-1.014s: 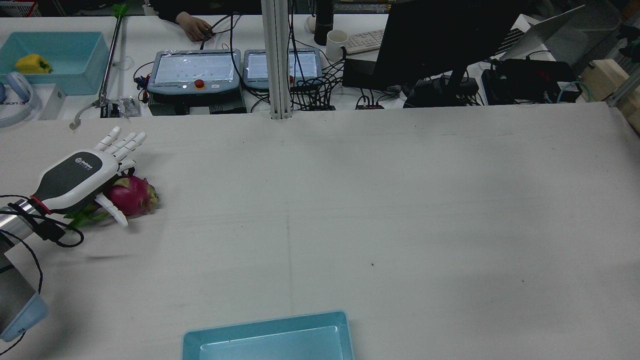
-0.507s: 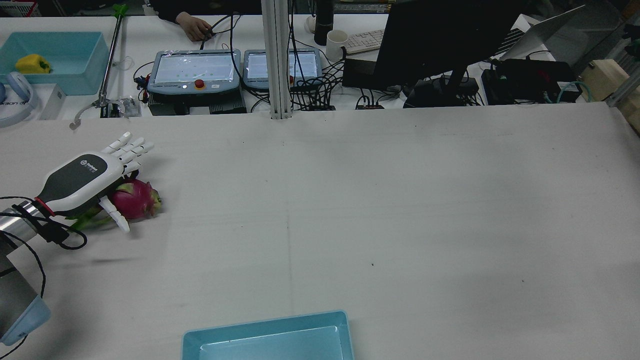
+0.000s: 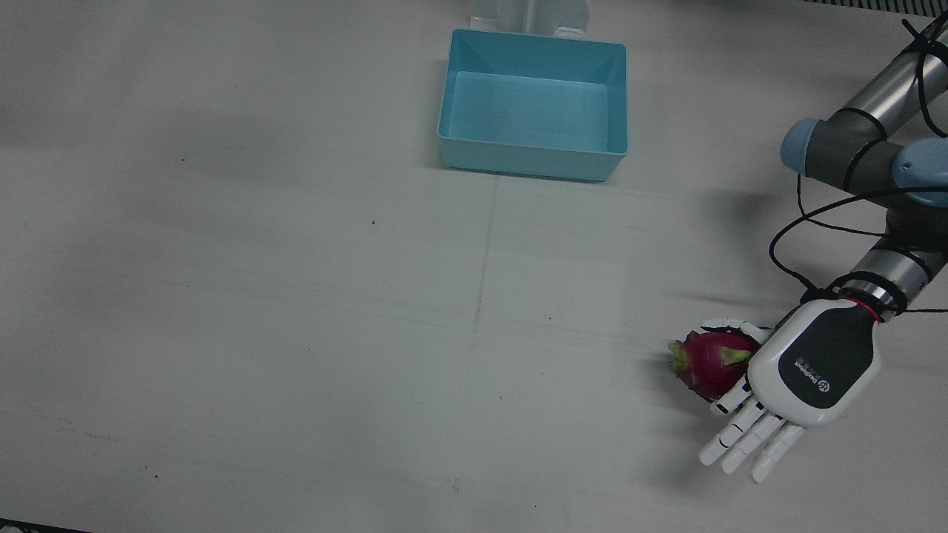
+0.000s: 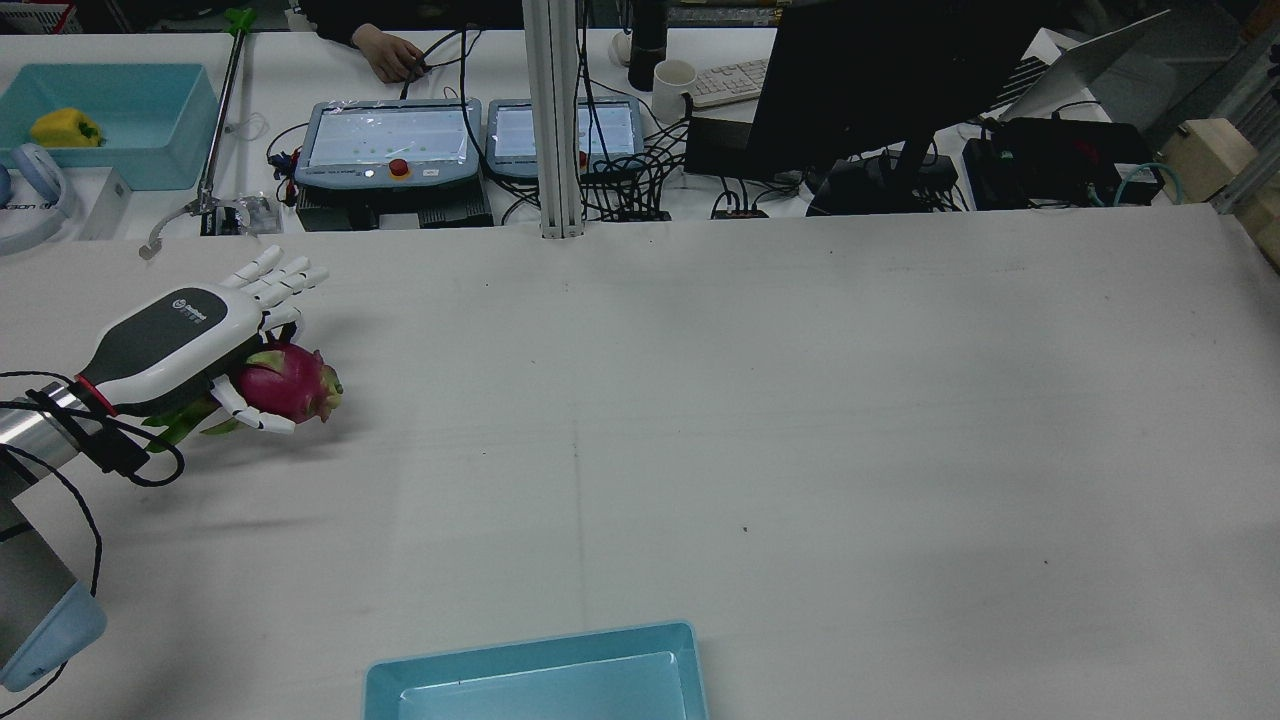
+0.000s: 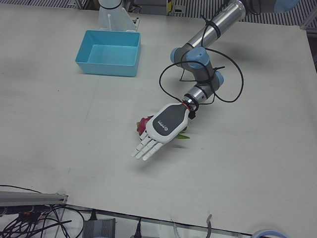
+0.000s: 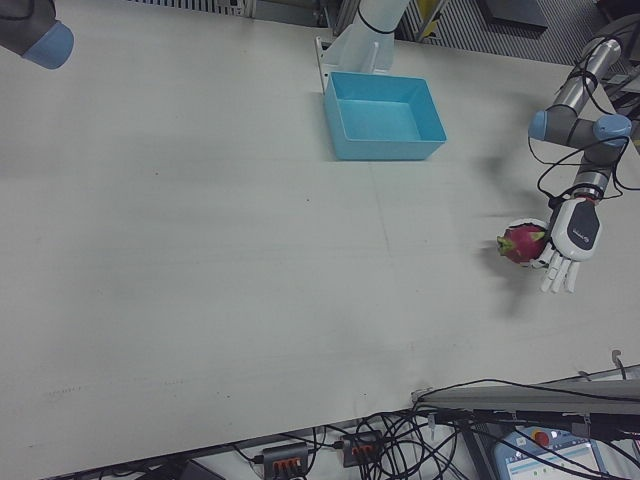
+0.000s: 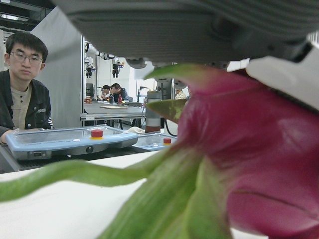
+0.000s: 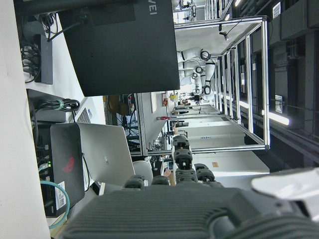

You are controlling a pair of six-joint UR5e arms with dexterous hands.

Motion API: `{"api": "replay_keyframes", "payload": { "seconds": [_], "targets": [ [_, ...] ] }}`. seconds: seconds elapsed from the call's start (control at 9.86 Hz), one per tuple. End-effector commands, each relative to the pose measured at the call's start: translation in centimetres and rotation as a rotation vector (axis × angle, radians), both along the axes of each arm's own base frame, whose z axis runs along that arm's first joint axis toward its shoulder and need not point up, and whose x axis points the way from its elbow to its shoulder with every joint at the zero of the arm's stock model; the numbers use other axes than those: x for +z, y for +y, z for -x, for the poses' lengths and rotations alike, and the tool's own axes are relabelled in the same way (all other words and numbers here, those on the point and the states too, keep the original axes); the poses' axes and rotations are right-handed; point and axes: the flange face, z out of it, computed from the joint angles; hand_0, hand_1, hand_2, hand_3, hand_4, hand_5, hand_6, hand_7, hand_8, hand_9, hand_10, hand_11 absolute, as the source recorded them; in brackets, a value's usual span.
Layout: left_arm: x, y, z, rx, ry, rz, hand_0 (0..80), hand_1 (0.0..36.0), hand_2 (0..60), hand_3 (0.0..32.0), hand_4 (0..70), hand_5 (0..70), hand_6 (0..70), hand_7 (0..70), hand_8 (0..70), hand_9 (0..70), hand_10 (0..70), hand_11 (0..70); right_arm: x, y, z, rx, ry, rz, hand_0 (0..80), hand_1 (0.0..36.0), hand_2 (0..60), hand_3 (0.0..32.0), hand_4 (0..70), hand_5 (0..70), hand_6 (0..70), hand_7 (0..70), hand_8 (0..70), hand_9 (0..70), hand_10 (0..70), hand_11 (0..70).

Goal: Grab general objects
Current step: 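Lift the dragon fruit with the left hand off the table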

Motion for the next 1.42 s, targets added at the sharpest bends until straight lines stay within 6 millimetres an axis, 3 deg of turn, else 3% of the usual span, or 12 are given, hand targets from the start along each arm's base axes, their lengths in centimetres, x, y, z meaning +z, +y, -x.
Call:
{"api": "replay_keyframes", "payload": {
  "seconds": [0.0, 0.2, 0.51, 0.91, 1.01, 1.22, 1.32],
  "targets": [
    [-7.2, 2.2, 1.4, 0.069, 0.047, -0.017, 37.0, 8.9, 40.6, 0.0, 37.2, 63.7, 5.4, 10.7, 11.4, 0.7, 0.0, 0.0, 0.0, 0.0, 0.0, 0.000, 0.000, 0.000, 0.0, 0.0, 0.0, 0.0, 0.0, 0.0, 0.0, 0.0, 0.0, 0.0, 0.0, 0.0],
    [-9.5, 3.6, 1.7, 0.160, 0.014, -0.034, 34.4, 7.7, 37.7, 0.0, 35.6, 61.2, 5.2, 10.7, 11.6, 0.7, 0.0, 0.0, 0.0, 0.0, 0.0, 0.000, 0.000, 0.000, 0.0, 0.0, 0.0, 0.0, 0.0, 0.0, 0.0, 0.0, 0.0, 0.0, 0.0, 0.0],
    [-12.5, 6.8, 2.1, 0.277, -0.031, -0.001, 36.9, 7.7, 35.9, 0.0, 35.4, 61.2, 5.2, 11.2, 11.7, 0.8, 0.0, 0.0, 0.0, 0.0, 0.0, 0.000, 0.000, 0.000, 0.0, 0.0, 0.0, 0.0, 0.0, 0.0, 0.0, 0.0, 0.0, 0.0, 0.0, 0.0],
    [-16.8, 11.0, 4.4, 0.395, -0.037, 0.053, 41.9, 10.1, 34.9, 0.0, 38.2, 64.4, 5.3, 11.8, 10.9, 0.9, 0.0, 0.0, 0.0, 0.0, 0.0, 0.000, 0.000, 0.000, 0.0, 0.0, 0.0, 0.0, 0.0, 0.0, 0.0, 0.0, 0.0, 0.0, 0.0, 0.0],
    [-17.1, 11.4, 4.7, 0.414, -0.036, 0.071, 44.5, 11.8, 36.6, 0.0, 40.0, 65.4, 6.0, 13.3, 11.1, 1.2, 0.0, 0.0, 0.0, 0.0, 0.0, 0.000, 0.000, 0.000, 0.0, 0.0, 0.0, 0.0, 0.0, 0.0, 0.0, 0.0, 0.0, 0.0, 0.0, 0.0],
    [-17.8, 12.2, 4.8, 0.456, -0.009, 0.088, 44.5, 11.6, 36.4, 0.0, 41.1, 65.6, 6.3, 13.8, 11.3, 1.3, 0.0, 0.0, 0.0, 0.0, 0.0, 0.000, 0.000, 0.000, 0.0, 0.0, 0.0, 0.0, 0.0, 0.0, 0.0, 0.0, 0.0, 0.0, 0.0, 0.0],
    [-17.9, 12.8, 3.7, 0.480, -0.003, 0.080, 44.3, 11.5, 36.0, 0.0, 40.6, 65.2, 6.2, 13.7, 11.3, 1.3, 0.0, 0.0, 0.0, 0.0, 0.0, 0.000, 0.000, 0.000, 0.0, 0.0, 0.0, 0.0, 0.0, 0.0, 0.0, 0.0, 0.0, 0.0, 0.0, 0.0]
  ]
}}
